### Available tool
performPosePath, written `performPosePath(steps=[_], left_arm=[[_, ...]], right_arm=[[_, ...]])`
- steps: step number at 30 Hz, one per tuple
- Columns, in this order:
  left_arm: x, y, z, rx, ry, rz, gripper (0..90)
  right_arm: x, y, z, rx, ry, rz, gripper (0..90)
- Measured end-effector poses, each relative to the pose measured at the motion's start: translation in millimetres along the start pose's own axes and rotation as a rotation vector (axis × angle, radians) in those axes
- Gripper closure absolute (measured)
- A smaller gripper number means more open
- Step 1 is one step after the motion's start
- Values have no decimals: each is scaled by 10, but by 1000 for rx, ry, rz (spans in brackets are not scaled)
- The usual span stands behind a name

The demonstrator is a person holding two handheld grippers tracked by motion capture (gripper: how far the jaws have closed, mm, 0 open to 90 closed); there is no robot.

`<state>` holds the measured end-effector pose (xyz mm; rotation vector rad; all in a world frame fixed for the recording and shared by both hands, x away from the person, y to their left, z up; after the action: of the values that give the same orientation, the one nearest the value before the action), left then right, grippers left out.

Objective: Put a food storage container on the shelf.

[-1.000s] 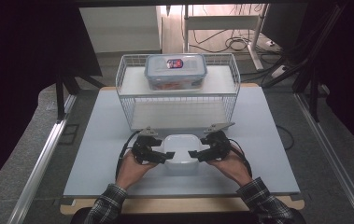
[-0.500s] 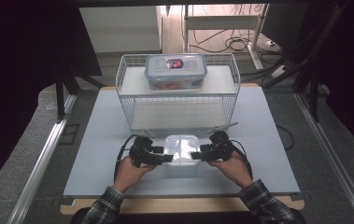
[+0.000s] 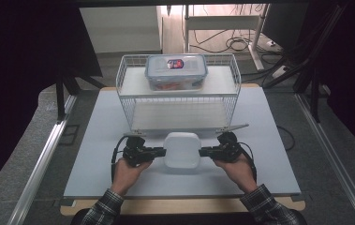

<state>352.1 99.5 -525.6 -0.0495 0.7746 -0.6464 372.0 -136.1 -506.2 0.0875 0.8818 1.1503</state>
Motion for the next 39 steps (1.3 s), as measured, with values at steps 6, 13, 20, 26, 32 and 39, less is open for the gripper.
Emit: performPosePath(steps=[6, 13, 20, 26, 32, 39], left_arm=[[-22, -10, 22, 9, -6, 25, 792], [-146, -38, 168, 9, -45, 23, 792], [-298, -78, 407, 41, -81, 28, 792], [-472, -119, 638, 82, -117, 55, 792], [-665, -159, 866, 108, -156, 70, 794], [-869, -185, 1116, 140, -193, 93, 794]], right_arm=[[12, -5, 6, -21, -18, 3, 790], [-89, 69, 152, -72, -86, 5, 788], [-284, 196, 423, -112, -157, 17, 794], [-400, 276, 614, -147, -179, 14, 794], [-507, 370, 801, -183, -198, 16, 794], [-601, 463, 1028, -228, -215, 16, 792]])
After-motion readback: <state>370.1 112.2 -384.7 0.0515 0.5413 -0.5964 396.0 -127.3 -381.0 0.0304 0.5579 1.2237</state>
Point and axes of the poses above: each handheld gripper's, and its own axes: x roughly forward along the jaws, z roughly out of its top, y roughly to its left, the point moved 6 cm from there along x, roughly forward along the jaws, and after that the axes turned 14 degrees about z, right-handed, at the moved point
